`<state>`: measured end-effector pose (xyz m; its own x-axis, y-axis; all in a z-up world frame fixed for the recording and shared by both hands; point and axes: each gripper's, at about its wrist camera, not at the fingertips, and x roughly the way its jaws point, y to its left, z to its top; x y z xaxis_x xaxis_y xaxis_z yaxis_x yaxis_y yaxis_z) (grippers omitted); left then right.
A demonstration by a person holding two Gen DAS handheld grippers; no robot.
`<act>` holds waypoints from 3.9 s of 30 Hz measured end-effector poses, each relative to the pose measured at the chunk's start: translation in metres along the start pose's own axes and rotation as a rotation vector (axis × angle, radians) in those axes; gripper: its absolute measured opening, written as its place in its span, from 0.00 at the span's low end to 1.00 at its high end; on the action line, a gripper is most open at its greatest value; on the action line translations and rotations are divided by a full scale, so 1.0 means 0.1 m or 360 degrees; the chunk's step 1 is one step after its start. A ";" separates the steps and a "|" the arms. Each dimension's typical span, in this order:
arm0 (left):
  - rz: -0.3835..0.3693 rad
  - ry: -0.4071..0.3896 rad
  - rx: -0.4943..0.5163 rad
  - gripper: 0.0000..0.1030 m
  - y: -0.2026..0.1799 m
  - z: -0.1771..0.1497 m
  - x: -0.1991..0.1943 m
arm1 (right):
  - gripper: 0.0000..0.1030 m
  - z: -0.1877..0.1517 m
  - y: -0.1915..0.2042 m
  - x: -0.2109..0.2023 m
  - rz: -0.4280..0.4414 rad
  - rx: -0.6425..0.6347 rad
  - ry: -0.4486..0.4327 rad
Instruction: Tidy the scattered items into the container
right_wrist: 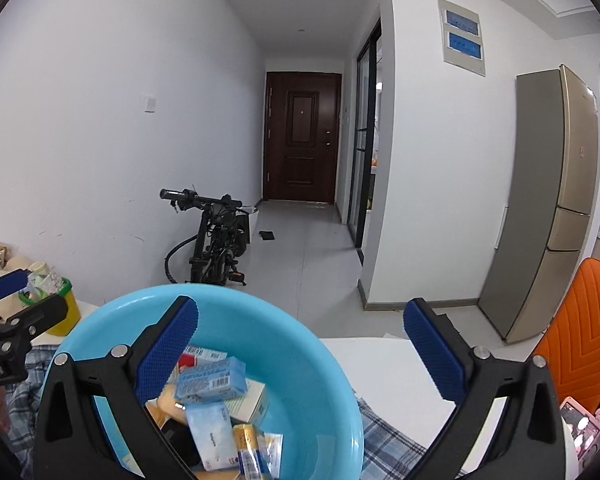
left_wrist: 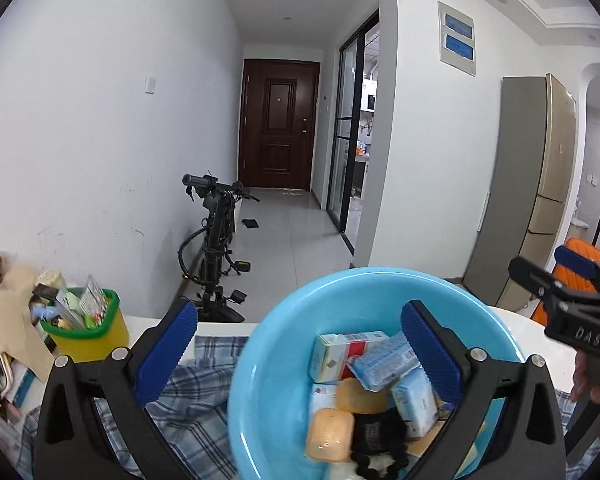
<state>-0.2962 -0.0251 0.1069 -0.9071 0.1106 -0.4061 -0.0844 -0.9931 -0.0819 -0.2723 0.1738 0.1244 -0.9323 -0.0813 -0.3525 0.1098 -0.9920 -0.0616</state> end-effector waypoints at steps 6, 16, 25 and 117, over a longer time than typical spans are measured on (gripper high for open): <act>0.0057 0.0062 0.0100 1.00 -0.14 -0.03 0.00 | 0.99 -0.01 0.02 -0.07 0.0044 0.0008 0.0031; 0.0053 -0.0016 0.0203 1.00 -0.25 -0.10 -0.24 | 0.99 -0.09 -0.10 -0.35 0.0013 0.0000 -0.0017; -0.0067 -0.0001 0.0190 1.00 -0.40 -0.30 -0.67 | 0.99 -0.33 -0.15 -0.76 0.0152 0.0007 0.0007; -0.0022 -0.0174 0.0071 1.00 -0.40 -2.15 -2.19 | 1.00 -2.11 0.04 -2.39 0.0174 -0.0057 -0.0220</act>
<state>-0.0059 -0.0006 0.0036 -0.9450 0.1219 -0.3034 -0.1135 -0.9925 -0.0452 0.0237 0.2095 0.0110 -0.9523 -0.2034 -0.2276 0.2231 -0.9727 -0.0640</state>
